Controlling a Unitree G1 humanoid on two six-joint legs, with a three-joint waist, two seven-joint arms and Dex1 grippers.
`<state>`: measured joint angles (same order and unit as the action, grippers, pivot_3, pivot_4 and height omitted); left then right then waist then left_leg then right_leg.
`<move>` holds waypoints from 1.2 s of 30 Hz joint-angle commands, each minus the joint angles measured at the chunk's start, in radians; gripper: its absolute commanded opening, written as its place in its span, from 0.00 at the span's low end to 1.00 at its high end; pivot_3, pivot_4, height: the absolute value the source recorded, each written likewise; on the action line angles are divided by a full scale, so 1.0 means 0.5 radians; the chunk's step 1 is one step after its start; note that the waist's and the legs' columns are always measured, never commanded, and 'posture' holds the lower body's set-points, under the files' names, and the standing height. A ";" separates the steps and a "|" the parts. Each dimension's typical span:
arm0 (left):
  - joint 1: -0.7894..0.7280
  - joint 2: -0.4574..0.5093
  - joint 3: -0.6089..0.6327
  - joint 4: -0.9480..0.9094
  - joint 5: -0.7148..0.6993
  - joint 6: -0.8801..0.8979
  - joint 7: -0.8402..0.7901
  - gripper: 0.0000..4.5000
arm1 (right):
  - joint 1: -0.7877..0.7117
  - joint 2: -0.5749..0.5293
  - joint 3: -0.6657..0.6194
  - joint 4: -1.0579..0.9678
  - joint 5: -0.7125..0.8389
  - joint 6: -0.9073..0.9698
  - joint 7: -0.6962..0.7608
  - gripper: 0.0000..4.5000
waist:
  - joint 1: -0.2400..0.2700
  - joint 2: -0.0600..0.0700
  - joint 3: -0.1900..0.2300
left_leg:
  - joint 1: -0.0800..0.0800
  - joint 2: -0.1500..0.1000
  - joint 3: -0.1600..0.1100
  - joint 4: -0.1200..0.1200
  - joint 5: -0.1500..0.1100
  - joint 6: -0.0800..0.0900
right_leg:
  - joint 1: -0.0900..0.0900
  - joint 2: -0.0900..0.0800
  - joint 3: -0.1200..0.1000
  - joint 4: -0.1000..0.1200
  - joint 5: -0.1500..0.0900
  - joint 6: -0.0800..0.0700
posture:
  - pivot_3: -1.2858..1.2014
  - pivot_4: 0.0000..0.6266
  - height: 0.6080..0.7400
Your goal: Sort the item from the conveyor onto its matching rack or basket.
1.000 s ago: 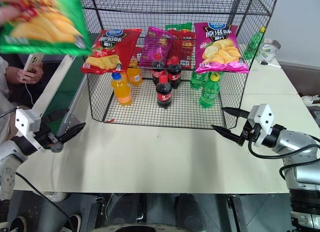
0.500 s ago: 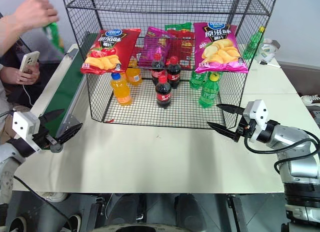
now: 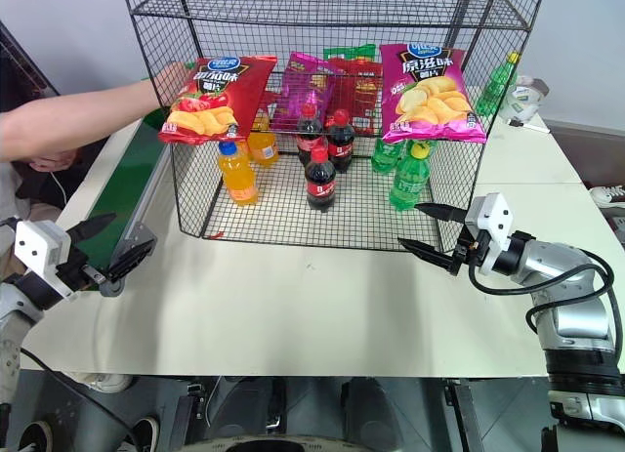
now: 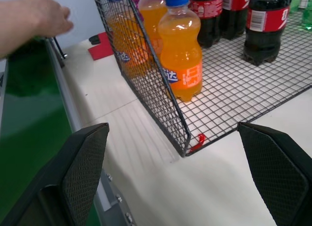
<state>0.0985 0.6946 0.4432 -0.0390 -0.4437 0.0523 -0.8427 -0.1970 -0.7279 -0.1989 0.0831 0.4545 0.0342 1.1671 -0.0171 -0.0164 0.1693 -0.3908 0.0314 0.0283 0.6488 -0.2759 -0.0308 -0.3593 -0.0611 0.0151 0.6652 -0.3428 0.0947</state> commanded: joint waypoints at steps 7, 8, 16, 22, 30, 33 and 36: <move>-0.010 0.008 0.032 -0.052 0.011 -0.049 0.018 1.00 | -0.004 -0.006 -0.030 -0.065 0.028 -0.016 0.007 0.82 | -0.001 0.000 0.000 | 0.000 0.000 0.000 0.000 0.000 0.000 | 0.000 0.000 0.000 0.000 0.000 0.000 | 0.52 0.24 0.99; -0.005 0.008 0.032 -0.056 0.013 -0.048 0.017 1.00 | 0.000 -0.005 -0.031 -0.069 0.030 -0.016 0.006 0.82 | -0.001 0.000 0.000 | 0.000 0.000 0.000 0.000 0.000 0.000 | 0.000 0.000 0.000 0.000 0.000 0.000 | 0.52 0.24 0.99; -0.013 0.014 0.035 -0.059 0.019 -0.040 0.014 1.00 | 0.010 0.009 -0.019 -0.076 0.020 -0.019 -0.007 0.82 | -0.001 0.000 0.000 | 0.000 0.000 0.000 0.000 0.000 0.000 | 0.000 0.000 0.000 0.000 0.000 0.000 | 0.52 0.24 0.99; -0.001 0.023 0.016 -0.035 0.085 -0.079 0.011 1.00 | 0.003 0.000 -0.014 -0.082 0.021 -0.008 0.002 0.82 | -0.001 0.000 0.000 | 0.000 0.000 0.000 0.000 0.000 0.000 | 0.000 0.000 0.000 0.000 0.000 0.000 | 0.52 0.24 0.99; 0.057 0.001 0.060 -0.061 0.097 -0.153 0.047 1.00 | -0.026 0.038 0.036 -0.146 0.055 0.065 0.007 0.82 | -0.004 0.000 0.000 | 0.000 0.000 0.000 0.000 0.000 0.000 | 0.000 0.000 0.000 0.000 0.000 0.000 | 0.52 0.24 0.99; 0.077 0.009 0.058 -0.073 0.103 -0.164 0.056 1.00 | -0.041 0.045 0.050 -0.126 0.046 0.058 0.010 0.82 | -0.002 0.000 0.000 | 0.000 0.000 0.000 0.000 0.000 0.000 | 0.000 0.000 0.000 0.000 0.000 0.000 | 0.52 0.24 0.99; 0.078 0.012 0.059 -0.073 0.095 -0.160 0.062 1.00 | -0.055 0.048 0.057 -0.114 0.041 0.052 0.012 0.82 | 0.000 0.000 0.000 | 0.000 0.000 0.000 0.000 0.000 0.000 | 0.000 0.000 0.000 0.000 0.000 0.000 | 0.52 0.24 0.99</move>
<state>0.1398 0.6943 0.4451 -0.0428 -0.3943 -0.0099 -0.8213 -0.2137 -0.7026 -0.1615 0.0420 0.4638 0.0666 1.1691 -0.0170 -0.0164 0.1693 -0.3908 0.0314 0.0283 0.6488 -0.2759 -0.0308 -0.3593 -0.0612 0.0152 0.6652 -0.3428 0.0947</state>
